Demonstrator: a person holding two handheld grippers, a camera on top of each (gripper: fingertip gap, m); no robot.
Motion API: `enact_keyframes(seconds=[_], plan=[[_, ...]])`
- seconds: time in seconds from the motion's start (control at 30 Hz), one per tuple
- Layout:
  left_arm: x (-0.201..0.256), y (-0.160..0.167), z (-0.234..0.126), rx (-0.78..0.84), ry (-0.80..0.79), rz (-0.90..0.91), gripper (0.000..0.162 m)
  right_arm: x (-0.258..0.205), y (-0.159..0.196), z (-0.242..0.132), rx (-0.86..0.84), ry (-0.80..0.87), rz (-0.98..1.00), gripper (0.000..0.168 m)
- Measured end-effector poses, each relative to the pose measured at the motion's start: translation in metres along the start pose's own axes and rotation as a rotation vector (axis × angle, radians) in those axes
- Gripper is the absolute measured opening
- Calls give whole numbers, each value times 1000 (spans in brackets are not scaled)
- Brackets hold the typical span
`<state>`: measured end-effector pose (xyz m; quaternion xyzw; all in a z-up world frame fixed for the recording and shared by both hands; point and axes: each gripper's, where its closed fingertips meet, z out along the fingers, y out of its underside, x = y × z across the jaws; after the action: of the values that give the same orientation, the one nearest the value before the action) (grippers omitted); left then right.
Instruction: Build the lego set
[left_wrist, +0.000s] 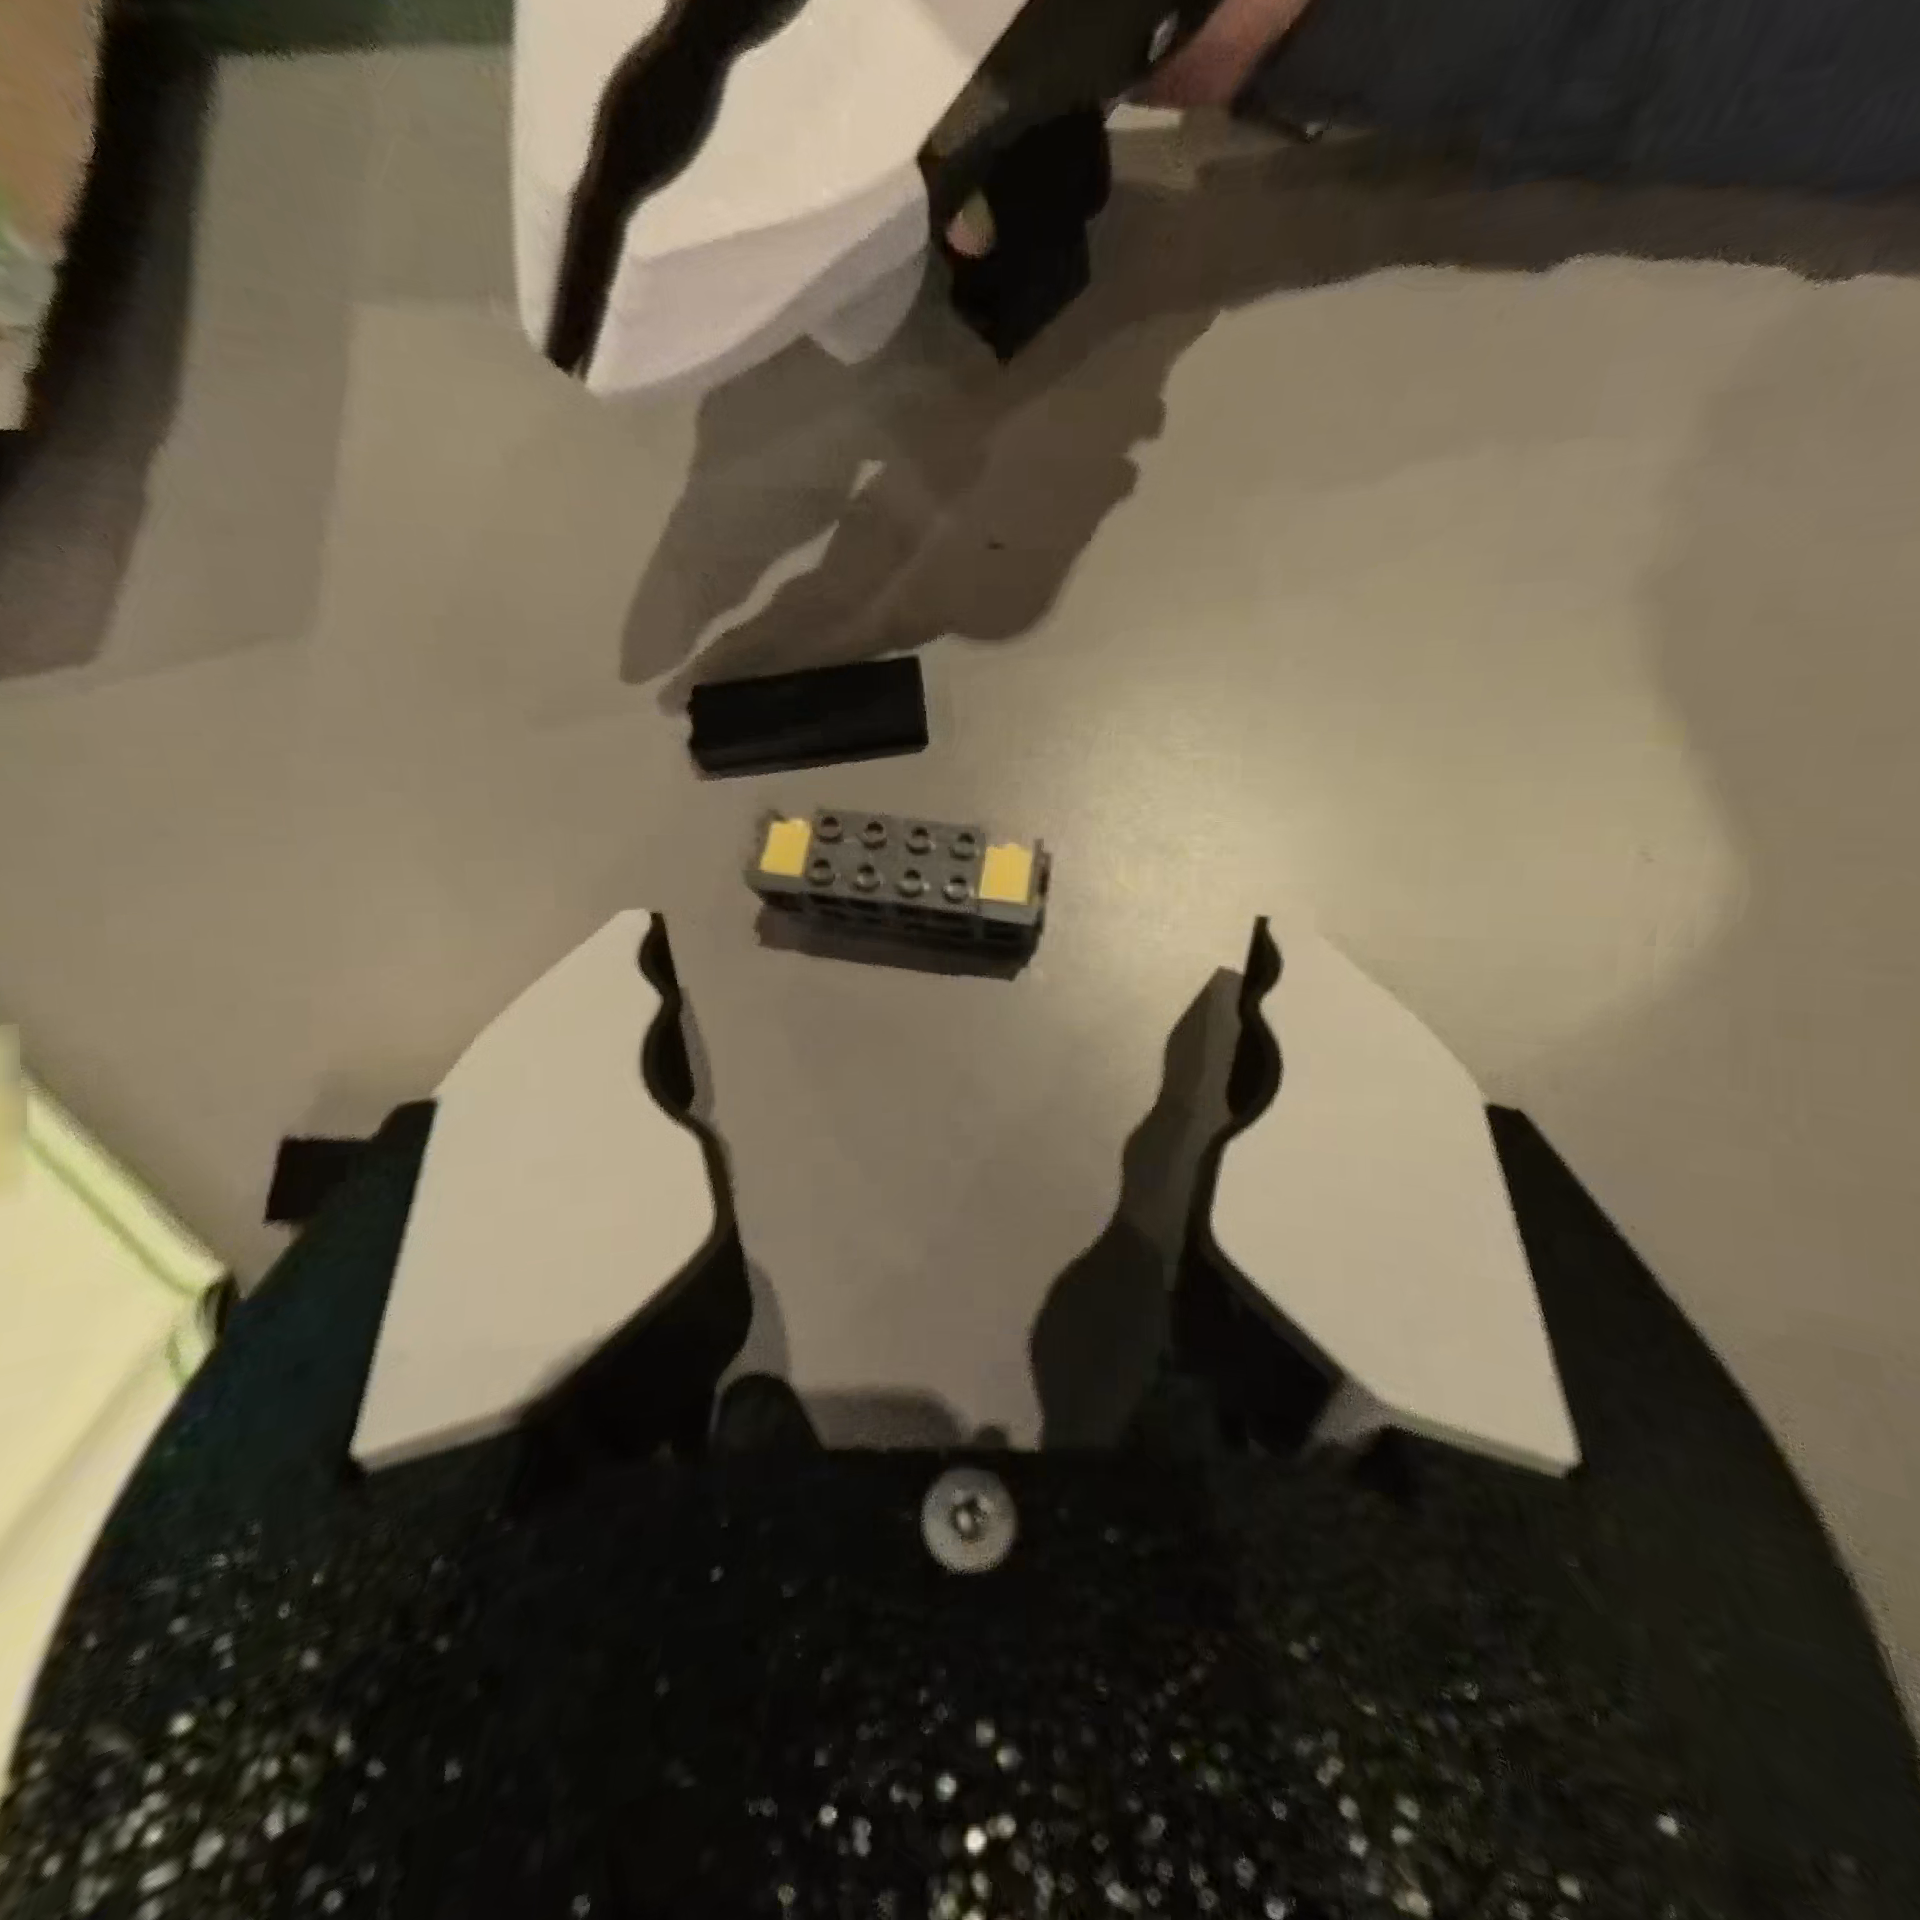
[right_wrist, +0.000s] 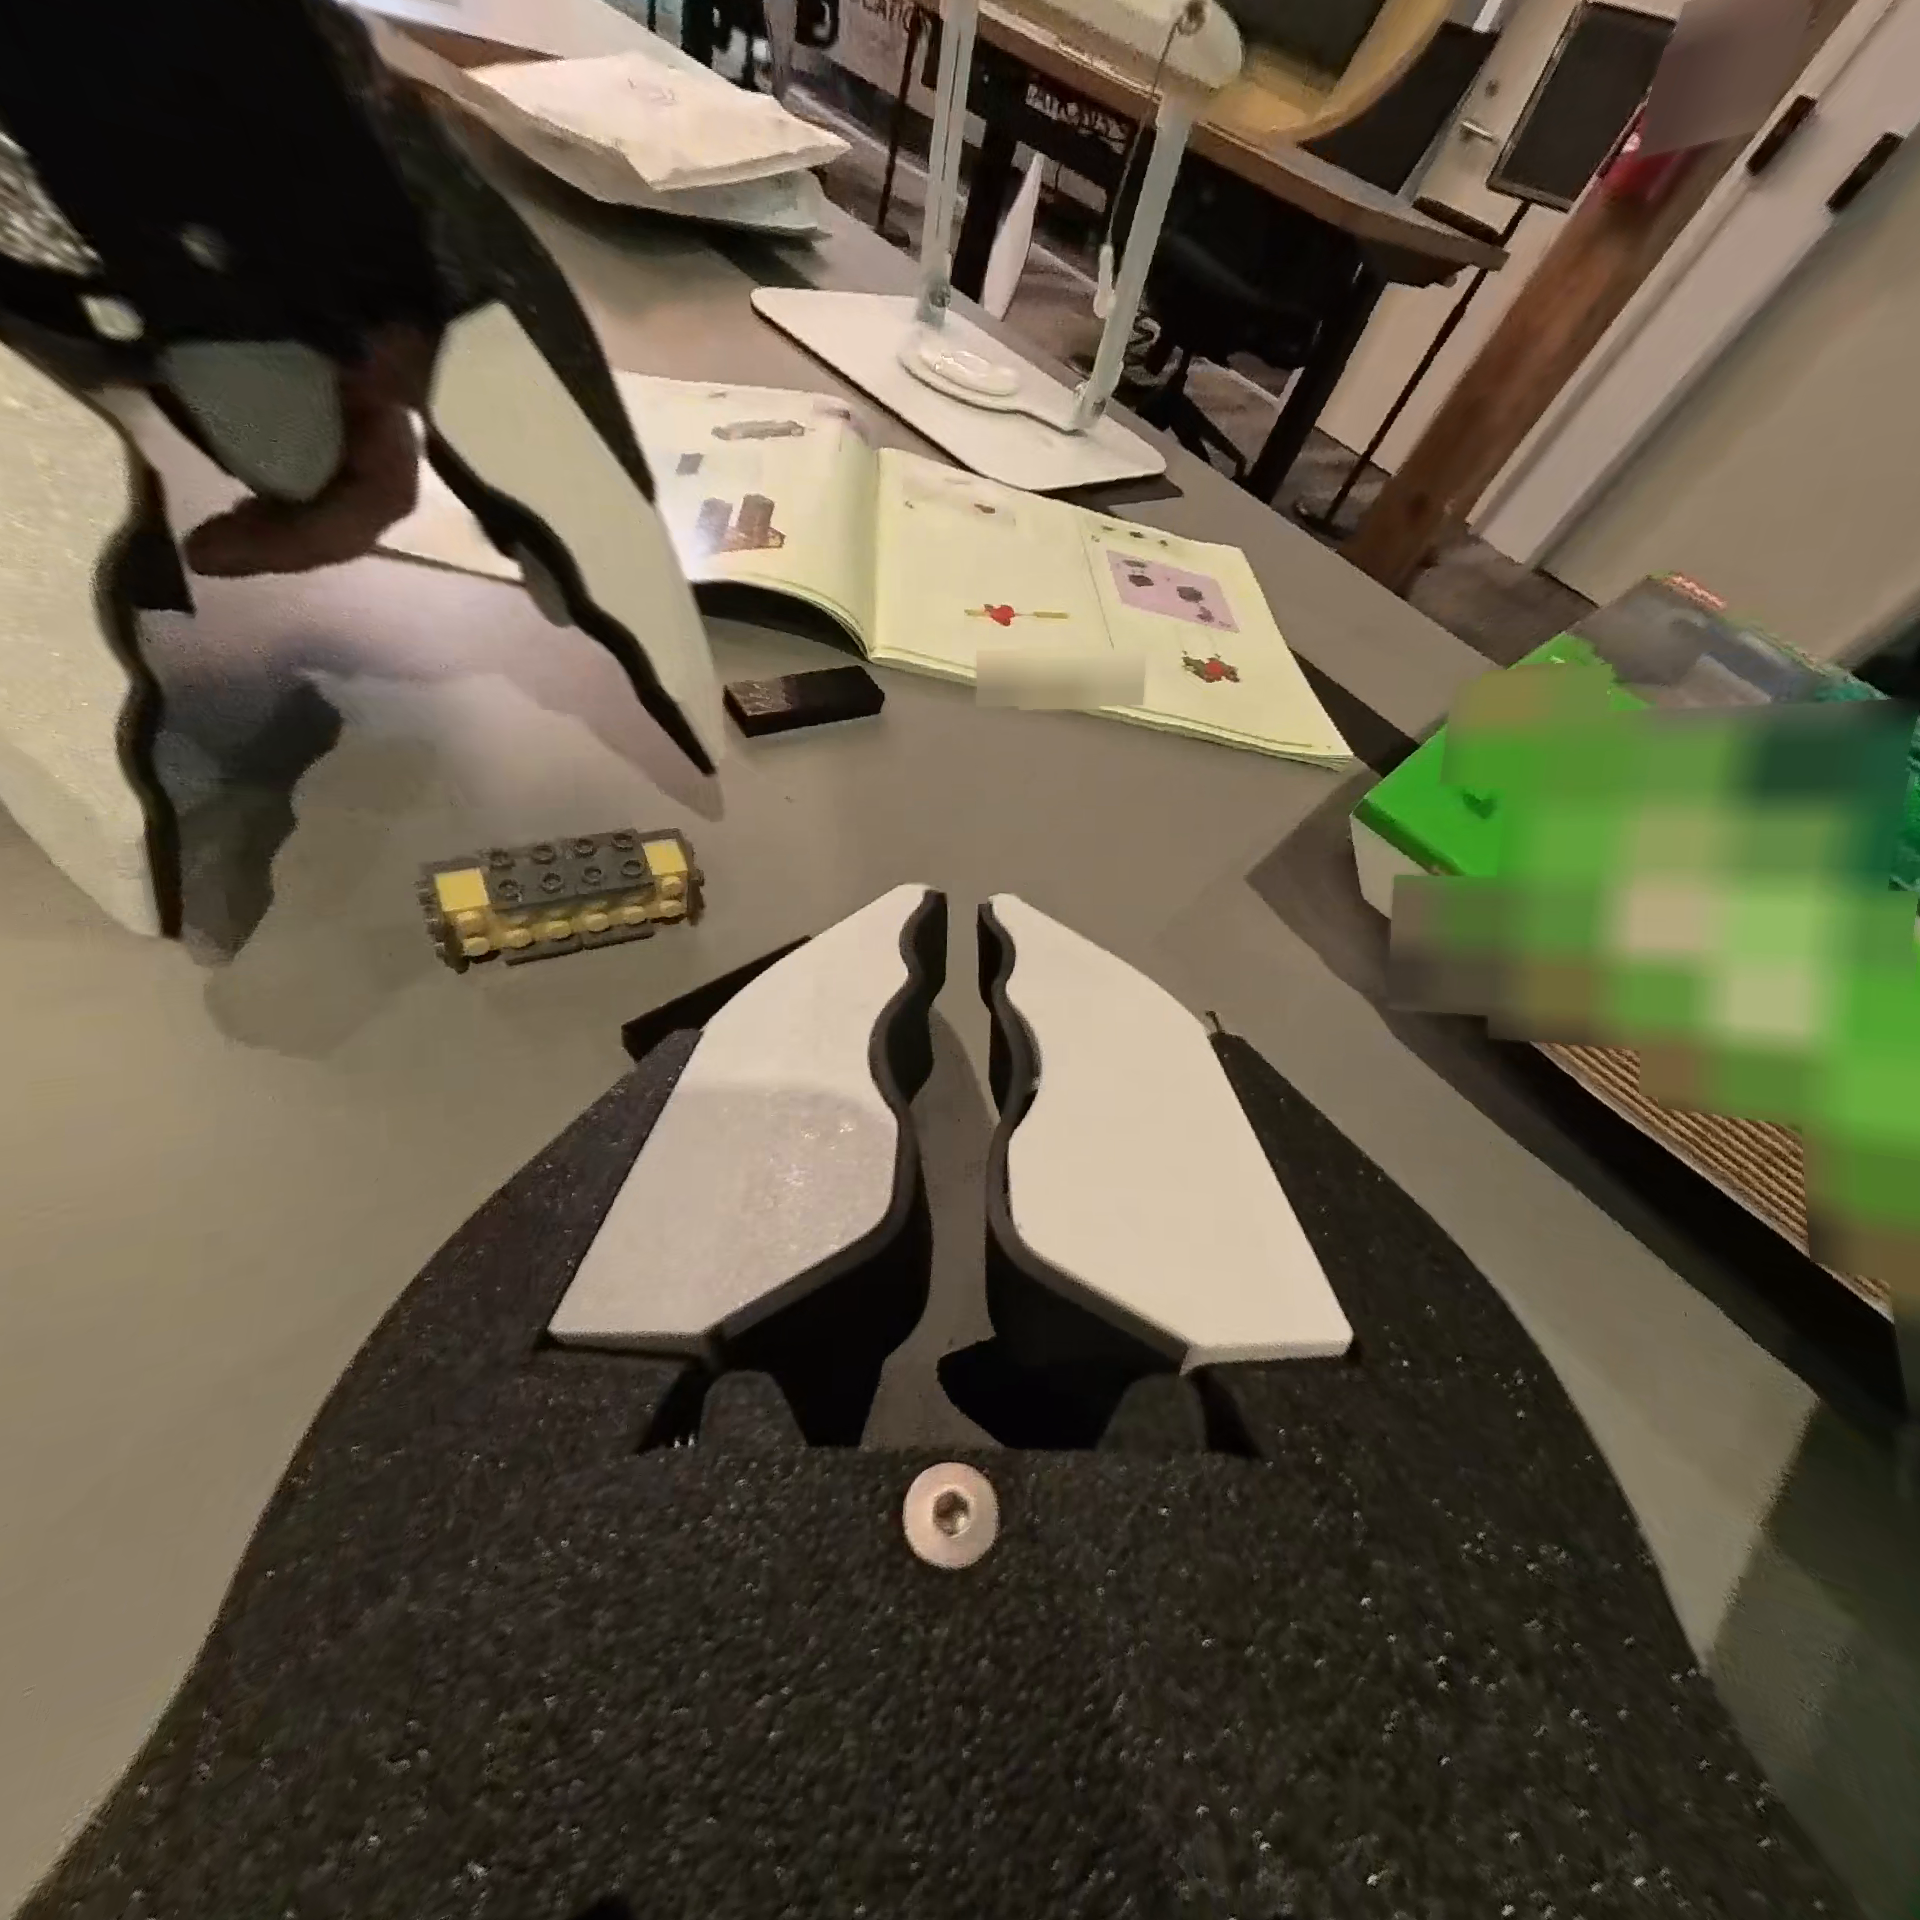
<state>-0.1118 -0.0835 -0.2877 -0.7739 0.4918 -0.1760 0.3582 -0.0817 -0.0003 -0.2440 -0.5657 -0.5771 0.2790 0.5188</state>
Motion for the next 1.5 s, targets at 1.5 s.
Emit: enact_keyframes(seconds=[1.5], plan=[[-4,-56,-8,355,-475,443,63,-83,-35,0,-16,-774,843,25]])
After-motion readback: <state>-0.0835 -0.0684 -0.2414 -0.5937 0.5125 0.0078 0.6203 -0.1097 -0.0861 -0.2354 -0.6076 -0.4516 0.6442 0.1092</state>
